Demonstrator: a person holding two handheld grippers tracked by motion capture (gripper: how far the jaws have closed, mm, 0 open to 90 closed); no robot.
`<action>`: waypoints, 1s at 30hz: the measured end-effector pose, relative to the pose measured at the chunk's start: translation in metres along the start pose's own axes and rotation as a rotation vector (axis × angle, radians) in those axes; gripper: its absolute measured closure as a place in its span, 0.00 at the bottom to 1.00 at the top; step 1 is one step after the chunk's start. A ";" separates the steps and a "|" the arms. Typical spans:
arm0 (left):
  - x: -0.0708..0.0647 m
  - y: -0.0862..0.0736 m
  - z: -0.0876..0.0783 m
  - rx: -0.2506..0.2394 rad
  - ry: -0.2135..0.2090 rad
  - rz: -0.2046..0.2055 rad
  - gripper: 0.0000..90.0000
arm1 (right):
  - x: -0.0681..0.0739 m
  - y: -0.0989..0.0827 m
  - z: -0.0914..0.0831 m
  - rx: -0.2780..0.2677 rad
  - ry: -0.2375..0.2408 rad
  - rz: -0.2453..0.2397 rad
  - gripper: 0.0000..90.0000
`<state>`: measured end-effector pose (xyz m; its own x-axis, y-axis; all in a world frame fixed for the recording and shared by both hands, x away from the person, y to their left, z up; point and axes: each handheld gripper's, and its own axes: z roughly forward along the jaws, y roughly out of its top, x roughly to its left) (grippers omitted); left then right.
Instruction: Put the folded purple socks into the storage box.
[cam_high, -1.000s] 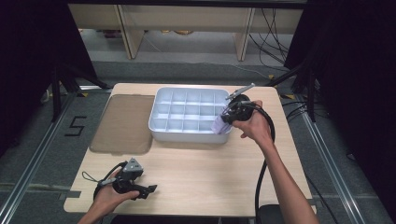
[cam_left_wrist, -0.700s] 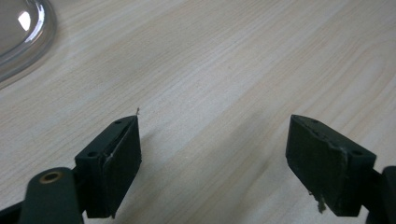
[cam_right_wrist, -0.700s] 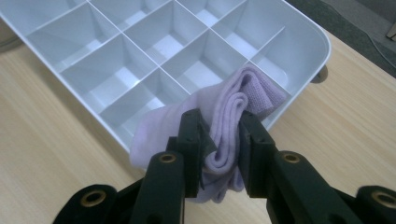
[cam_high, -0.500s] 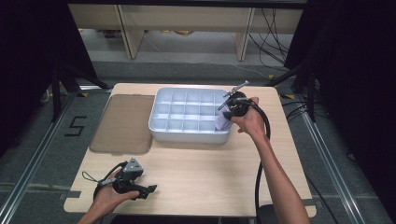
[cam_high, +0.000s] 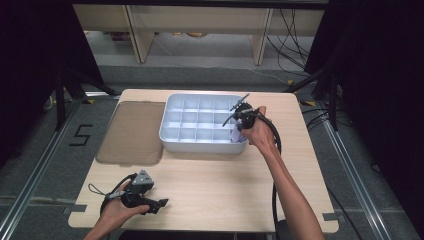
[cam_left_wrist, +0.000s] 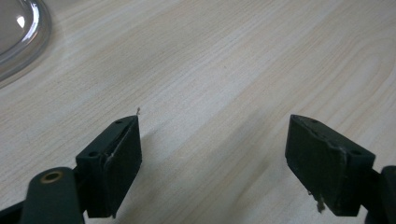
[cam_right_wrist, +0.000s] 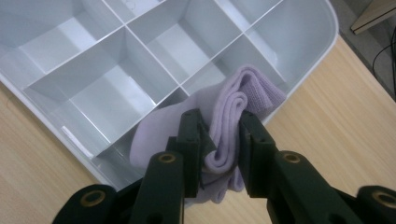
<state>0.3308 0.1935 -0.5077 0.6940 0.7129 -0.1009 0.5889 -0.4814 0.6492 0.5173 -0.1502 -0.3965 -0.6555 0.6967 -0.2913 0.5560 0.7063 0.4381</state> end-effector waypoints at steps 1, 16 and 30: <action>0.000 0.000 0.000 0.000 0.000 0.000 0.20 | 0.002 -0.001 0.002 0.007 -0.001 -0.004 0.82; 0.000 0.000 0.000 0.013 -0.012 0.008 0.20 | 0.009 -0.016 0.016 -0.034 0.092 0.087 0.73; -0.001 -0.001 0.001 0.018 -0.017 -0.001 0.21 | 0.001 -0.008 0.028 -0.023 0.132 0.118 0.95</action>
<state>0.3301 0.1930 -0.5086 0.7005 0.7045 -0.1141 0.5967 -0.4904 0.6352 0.5265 -0.1511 -0.4239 -0.6489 0.7509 -0.1229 0.6224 0.6167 0.4820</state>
